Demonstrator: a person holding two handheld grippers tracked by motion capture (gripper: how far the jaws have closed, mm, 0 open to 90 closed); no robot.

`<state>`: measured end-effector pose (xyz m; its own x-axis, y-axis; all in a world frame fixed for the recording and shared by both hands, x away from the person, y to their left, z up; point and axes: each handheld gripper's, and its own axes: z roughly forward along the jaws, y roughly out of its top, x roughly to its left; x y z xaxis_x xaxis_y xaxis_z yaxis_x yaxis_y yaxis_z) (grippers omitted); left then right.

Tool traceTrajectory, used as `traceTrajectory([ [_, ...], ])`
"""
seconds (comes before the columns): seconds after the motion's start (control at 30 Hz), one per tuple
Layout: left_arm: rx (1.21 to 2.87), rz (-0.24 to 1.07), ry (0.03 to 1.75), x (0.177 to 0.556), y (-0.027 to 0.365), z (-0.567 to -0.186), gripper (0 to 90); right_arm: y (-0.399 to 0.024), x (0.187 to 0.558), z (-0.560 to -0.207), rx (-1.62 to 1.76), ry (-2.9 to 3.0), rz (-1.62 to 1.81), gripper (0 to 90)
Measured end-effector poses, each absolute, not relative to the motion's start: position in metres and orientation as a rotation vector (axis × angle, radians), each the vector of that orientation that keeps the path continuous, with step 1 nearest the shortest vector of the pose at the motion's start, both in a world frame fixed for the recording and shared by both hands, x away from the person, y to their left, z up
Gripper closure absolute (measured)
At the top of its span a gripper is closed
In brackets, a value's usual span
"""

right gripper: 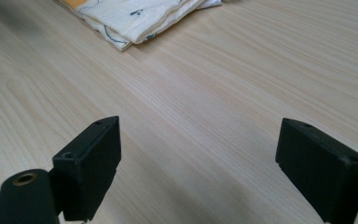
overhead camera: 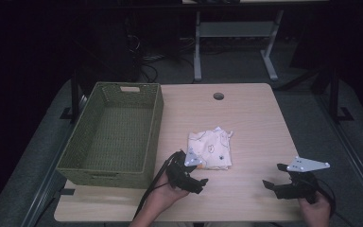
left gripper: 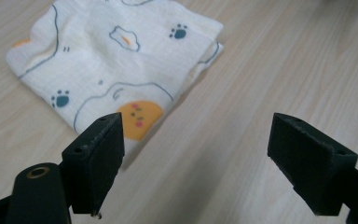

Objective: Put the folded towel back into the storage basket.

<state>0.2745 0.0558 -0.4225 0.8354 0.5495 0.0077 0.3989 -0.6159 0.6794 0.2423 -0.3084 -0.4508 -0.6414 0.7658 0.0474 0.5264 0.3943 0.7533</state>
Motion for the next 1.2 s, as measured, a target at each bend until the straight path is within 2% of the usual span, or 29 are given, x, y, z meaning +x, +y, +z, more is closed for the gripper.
traceTrajectory([
  [0.7, 2.398, 0.29, 0.73, 0.33, 0.023, -0.426, 21.2, -0.309, 0.24, -0.449, 1.115, 2.344, 1.127, 13.5],
  [1.0, 2.424, 0.256, 0.778, 0.358, 0.012, -0.428, 22.9, -0.309, 0.24, -0.448, 1.107, 2.345, 1.131, 13.5],
  [1.2, 2.467, 0.306, 0.763, 0.372, 0.0, -0.429, 27.3, -0.309, 0.239, -0.448, 1.108, 2.34, 1.132, 13.5],
])
